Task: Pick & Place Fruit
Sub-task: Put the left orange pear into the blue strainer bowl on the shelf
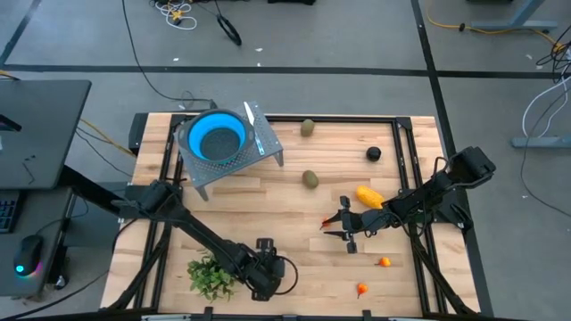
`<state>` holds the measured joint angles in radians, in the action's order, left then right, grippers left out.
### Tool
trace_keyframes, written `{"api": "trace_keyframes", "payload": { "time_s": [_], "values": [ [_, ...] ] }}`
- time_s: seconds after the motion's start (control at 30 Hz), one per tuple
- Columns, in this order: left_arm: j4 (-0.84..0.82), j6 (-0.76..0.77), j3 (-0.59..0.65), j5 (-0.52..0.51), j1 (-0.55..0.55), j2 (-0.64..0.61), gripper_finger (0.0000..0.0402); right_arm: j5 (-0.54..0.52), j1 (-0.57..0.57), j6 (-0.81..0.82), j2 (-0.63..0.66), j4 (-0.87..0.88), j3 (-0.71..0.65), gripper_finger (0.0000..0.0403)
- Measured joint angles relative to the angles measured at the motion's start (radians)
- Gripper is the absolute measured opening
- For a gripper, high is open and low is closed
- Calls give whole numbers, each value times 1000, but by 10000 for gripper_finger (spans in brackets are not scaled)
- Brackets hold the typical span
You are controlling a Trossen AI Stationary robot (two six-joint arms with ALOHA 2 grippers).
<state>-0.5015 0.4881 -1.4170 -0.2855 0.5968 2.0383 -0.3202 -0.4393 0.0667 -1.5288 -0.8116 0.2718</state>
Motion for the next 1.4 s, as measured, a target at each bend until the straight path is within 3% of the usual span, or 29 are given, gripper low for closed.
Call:
{"api": "trace_keyframes", "payload": {
  "time_s": [0.13,0.33,0.7,0.97,1.23,1.4],
  "values": [
    [-65,-40,0,-68,-21,-112,140,0,0,0,0,0,0,154],
    [-227,-127,0,-284,-74,-316,142,0,0,0,0,0,0,154],
    [-476,-182,-1,-534,-271,-658,142,2,0,0,0,0,0,154],
    [-704,-112,-1,-563,-473,-751,147,3,0,0,0,-1,0,154],
    [-721,-235,-1,-584,-689,-748,147,7,0,0,0,-7,0,154],
    [-721,-265,-1,-458,-809,-743,156,7,0,0,0,-6,0,154]
  ]
}}
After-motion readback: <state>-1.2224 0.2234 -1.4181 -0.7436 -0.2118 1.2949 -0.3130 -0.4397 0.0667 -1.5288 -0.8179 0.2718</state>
